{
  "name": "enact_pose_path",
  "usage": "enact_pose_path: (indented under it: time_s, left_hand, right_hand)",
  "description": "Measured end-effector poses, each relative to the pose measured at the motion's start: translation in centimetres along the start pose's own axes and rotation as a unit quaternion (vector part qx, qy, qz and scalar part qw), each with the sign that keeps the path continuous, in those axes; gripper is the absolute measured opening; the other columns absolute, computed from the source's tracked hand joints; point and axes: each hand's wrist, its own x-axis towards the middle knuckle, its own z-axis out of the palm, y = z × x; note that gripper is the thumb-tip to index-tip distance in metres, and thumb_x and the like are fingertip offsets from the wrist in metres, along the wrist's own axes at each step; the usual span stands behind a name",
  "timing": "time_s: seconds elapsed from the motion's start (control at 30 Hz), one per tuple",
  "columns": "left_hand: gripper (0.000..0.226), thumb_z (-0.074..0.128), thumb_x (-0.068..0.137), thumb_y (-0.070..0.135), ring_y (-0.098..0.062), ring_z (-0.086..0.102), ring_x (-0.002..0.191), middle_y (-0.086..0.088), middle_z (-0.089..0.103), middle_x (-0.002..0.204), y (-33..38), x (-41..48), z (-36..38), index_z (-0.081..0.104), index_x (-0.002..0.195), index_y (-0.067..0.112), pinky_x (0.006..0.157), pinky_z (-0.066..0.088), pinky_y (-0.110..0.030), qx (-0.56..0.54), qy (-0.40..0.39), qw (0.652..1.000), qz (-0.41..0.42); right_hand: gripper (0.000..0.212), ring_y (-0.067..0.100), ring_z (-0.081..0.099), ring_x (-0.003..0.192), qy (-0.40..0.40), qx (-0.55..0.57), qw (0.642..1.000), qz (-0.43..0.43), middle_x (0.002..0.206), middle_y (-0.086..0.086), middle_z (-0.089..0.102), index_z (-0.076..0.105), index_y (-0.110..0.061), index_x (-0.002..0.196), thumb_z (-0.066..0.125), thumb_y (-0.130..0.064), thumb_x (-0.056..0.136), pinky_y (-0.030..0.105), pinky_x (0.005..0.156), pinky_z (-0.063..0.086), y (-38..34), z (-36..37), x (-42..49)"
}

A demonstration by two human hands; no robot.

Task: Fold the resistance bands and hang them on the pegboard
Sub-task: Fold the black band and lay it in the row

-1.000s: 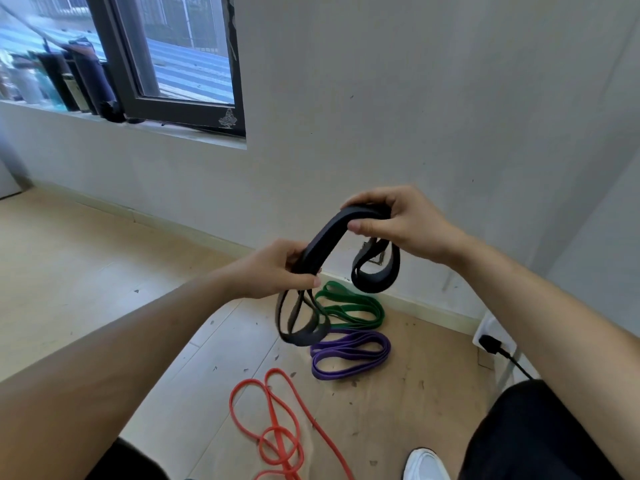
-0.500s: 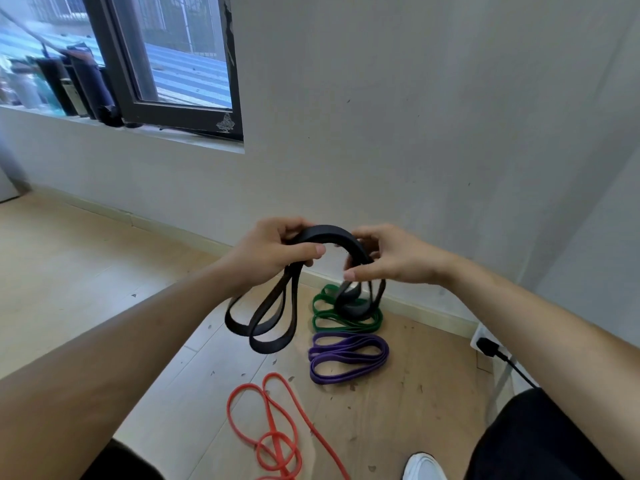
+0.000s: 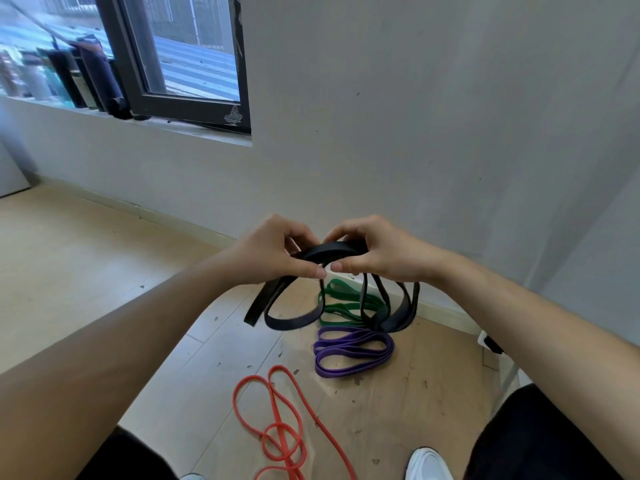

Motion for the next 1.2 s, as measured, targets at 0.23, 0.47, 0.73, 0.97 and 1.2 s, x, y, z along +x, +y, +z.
enact_pose_path:
  time_s: [0.23, 0.47, 0.73, 0.97, 1.2]
  left_hand:
    - [0.035, 0.087, 0.066, 0.041, -0.013, 0.071, 0.074, -0.005, 0.078, 0.080, 0.5, -0.1, -0.2, 0.080, 0.090, 0.017, 0.073, 0.056, -0.031, -0.091, 0.028, 0.995, -0.024]
    - [0.034, 0.091, 0.067, 0.027, -0.016, 0.073, 0.079, -0.009, 0.078, 0.089, 0.5, -0.7, 0.9, 0.075, 0.094, 0.014, 0.076, 0.057, -0.026, -0.170, -0.013, 0.983, -0.066]
    - [0.029, 0.085, 0.079, 0.009, -0.013, 0.073, 0.078, -0.005, 0.078, 0.082, 1.5, -0.6, 1.7, 0.067, 0.102, 0.012, 0.074, 0.054, -0.018, -0.178, 0.038, 0.982, -0.053]
    - [0.032, 0.086, 0.078, 0.004, -0.016, 0.071, 0.079, -0.002, 0.074, 0.080, 1.6, -0.3, 2.0, 0.066, 0.101, 0.014, 0.081, 0.057, -0.028, -0.218, 0.052, 0.974, -0.039]
    - [0.033, 0.085, 0.079, 0.006, -0.018, 0.074, 0.088, -0.009, 0.077, 0.093, 1.1, -0.5, 2.1, 0.067, 0.107, 0.012, 0.083, 0.058, -0.026, -0.214, 0.072, 0.973, -0.040]
  right_hand:
    - [0.028, 0.012, 0.065, 0.076, -0.013, 0.064, 0.998, -0.001, 0.088, 0.004, 0.070, 0.070, -0.008, 0.116, 0.076, -0.015, 0.090, 0.026, 0.071, 0.053, 0.1, -0.5, -0.3]
    - [0.025, 0.016, 0.063, 0.078, -0.007, 0.141, 0.990, 0.018, 0.096, 0.012, 0.069, 0.067, -0.006, 0.119, 0.070, -0.012, 0.095, 0.028, 0.076, 0.055, 0.3, -0.1, -0.6]
    - [0.029, 0.026, 0.071, 0.082, 0.013, 0.128, 0.991, 0.022, 0.098, 0.017, 0.075, 0.067, -0.009, 0.120, 0.073, -0.011, 0.092, 0.035, 0.082, 0.059, 0.2, -0.7, -1.0]
    - [0.020, 0.026, 0.067, 0.081, 0.016, -0.050, 0.999, -0.001, 0.086, 0.011, 0.073, 0.074, -0.009, 0.097, 0.082, -0.021, 0.084, 0.039, 0.075, 0.051, -0.5, -0.9, -0.8]
    - [0.030, 0.007, 0.069, 0.079, 0.029, -0.119, 0.992, -0.011, 0.089, -0.003, 0.075, 0.073, -0.020, 0.112, 0.081, -0.030, 0.085, 0.027, 0.074, 0.055, -0.9, -1.1, -0.8]
